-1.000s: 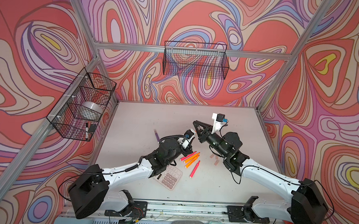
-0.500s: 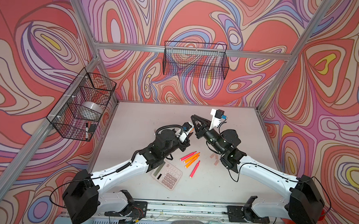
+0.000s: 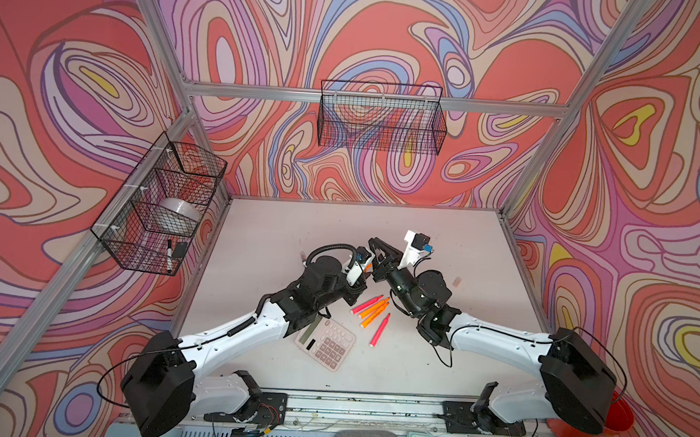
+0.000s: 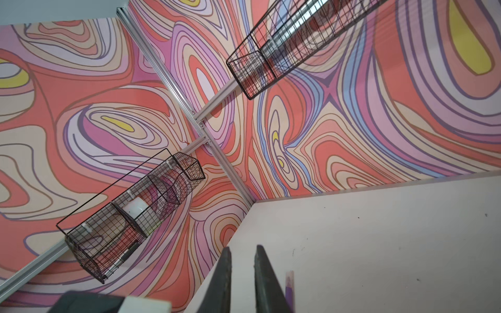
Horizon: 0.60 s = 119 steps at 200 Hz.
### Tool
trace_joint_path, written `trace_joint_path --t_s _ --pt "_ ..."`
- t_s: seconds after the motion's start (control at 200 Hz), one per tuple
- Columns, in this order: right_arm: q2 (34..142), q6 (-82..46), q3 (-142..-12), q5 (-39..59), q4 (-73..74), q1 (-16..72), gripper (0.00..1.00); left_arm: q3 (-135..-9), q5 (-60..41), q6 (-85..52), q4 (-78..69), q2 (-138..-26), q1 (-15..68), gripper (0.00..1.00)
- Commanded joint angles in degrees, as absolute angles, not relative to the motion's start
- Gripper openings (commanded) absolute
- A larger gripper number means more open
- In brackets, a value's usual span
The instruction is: Insert the pens into the pen caps
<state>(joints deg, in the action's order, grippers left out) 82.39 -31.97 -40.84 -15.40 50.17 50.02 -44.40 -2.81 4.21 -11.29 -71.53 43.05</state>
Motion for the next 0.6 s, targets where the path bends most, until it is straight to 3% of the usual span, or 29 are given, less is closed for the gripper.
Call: trace_joint_path --t_s 0.0,0.396,0.591 --pt "87.4 -36.3 -34.0 -4.1 31.9 57.7 0.0 -49.8 4.5 -1.0 -40.4 -68.5 40.3 0.0" --pt "88.1 -36.2 -31.0 4.4 30.2 57.7 0.0 -46.5 4.8 -6.4 -43.9 -67.9 39.2 0.0" --pt "85.6 -37.0 -29.5 1.8 28.8 57.7 0.0 -43.4 2.7 -8.8 -44.3 -65.5 38.5 0.0"
